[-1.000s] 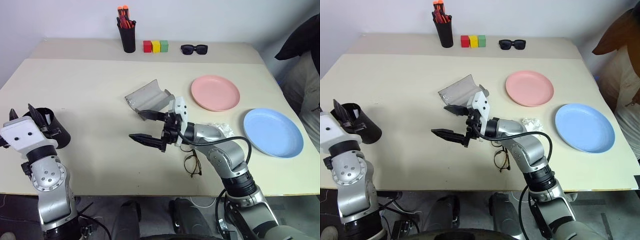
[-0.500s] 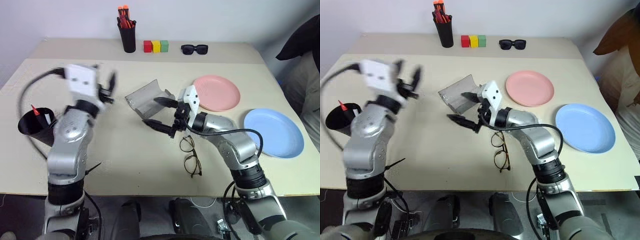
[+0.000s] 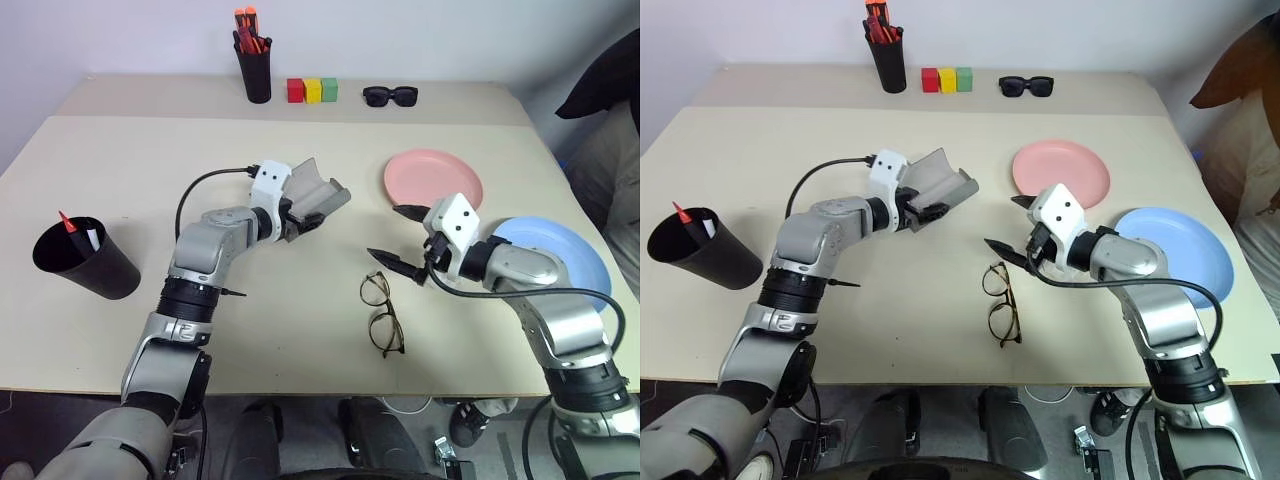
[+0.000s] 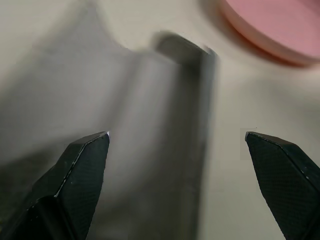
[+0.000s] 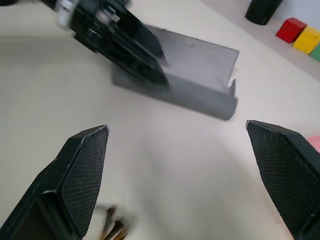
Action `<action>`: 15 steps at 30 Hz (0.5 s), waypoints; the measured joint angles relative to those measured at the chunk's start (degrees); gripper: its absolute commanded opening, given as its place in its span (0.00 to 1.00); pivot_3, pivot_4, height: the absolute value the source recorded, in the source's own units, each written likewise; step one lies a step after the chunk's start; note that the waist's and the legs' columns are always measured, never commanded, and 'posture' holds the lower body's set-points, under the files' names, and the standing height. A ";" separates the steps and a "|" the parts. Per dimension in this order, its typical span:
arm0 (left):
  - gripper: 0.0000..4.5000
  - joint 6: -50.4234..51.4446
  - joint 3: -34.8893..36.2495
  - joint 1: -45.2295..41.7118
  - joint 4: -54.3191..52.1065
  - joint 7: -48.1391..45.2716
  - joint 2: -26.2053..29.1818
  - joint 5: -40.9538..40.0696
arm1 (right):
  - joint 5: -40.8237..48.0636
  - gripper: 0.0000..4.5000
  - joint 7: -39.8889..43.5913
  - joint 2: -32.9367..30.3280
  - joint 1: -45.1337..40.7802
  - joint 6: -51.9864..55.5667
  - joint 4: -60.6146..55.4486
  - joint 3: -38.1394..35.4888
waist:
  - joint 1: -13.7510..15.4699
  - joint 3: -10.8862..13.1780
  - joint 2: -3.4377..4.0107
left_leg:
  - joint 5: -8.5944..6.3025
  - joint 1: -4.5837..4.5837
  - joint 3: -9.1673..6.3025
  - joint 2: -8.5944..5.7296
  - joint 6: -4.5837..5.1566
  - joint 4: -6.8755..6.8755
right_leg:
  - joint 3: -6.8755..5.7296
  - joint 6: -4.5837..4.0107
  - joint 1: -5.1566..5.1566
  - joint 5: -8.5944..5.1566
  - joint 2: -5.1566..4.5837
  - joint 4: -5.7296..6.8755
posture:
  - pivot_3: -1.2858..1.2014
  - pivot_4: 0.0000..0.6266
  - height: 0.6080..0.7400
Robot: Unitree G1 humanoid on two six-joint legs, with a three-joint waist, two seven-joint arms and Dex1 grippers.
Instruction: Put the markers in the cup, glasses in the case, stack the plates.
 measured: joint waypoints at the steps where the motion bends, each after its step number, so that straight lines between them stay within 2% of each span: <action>1: 0.99 -0.07 -0.53 -0.18 0.46 -0.84 0.01 0.10 | 0.25 1.00 -0.05 -0.02 0.64 0.17 -0.66 -0.33 | -0.07 0.00 0.00 | 0.00 0.01 0.01 0.00 0.00 0.03 | 0.03 0.00 0.00 0.01 0.00 0.02 | 0.52 0.24 1.00; 3: 0.99 -0.47 -1.15 -0.20 0.66 -2.07 -0.10 0.13 | 0.72 1.00 -0.36 -0.02 1.64 0.20 -1.39 -1.19 | 0.03 0.00 0.00 | 0.00 0.01 0.00 -0.01 0.00 0.05 | 0.03 0.00 0.02 0.01 0.00 0.04 | 0.52 0.24 1.00; 6: 0.82 -1.14 -1.20 -0.21 1.06 -3.28 -0.17 0.18 | 0.87 1.00 -0.64 -0.02 2.56 0.12 -1.89 -1.99 | 0.10 0.00 0.00 | 0.00 0.02 0.00 -0.01 0.00 0.10 | 0.02 0.00 0.05 0.01 0.00 0.05 | 0.52 0.24 1.00; 13: 0.04 -2.74 -2.31 -0.10 1.07 -4.84 0.14 1.56 | 1.12 1.00 0.05 -0.05 7.17 -2.49 -1.81 -3.64 | 0.44 0.00 0.00 | 0.00 0.03 -0.01 -0.02 0.00 0.10 | 0.02 0.01 0.07 0.01 -0.01 0.05 | 0.52 0.24 1.00; 15: 0.04 -4.90 -4.20 0.70 0.09 -6.57 1.48 2.53 | 1.11 1.00 0.18 -0.05 7.19 -3.12 -1.71 -3.64 | 0.30 0.00 0.00 | 0.00 0.05 0.00 -0.02 0.00 0.10 | 0.03 0.01 0.07 0.01 -0.01 0.06 | 0.52 0.24 1.00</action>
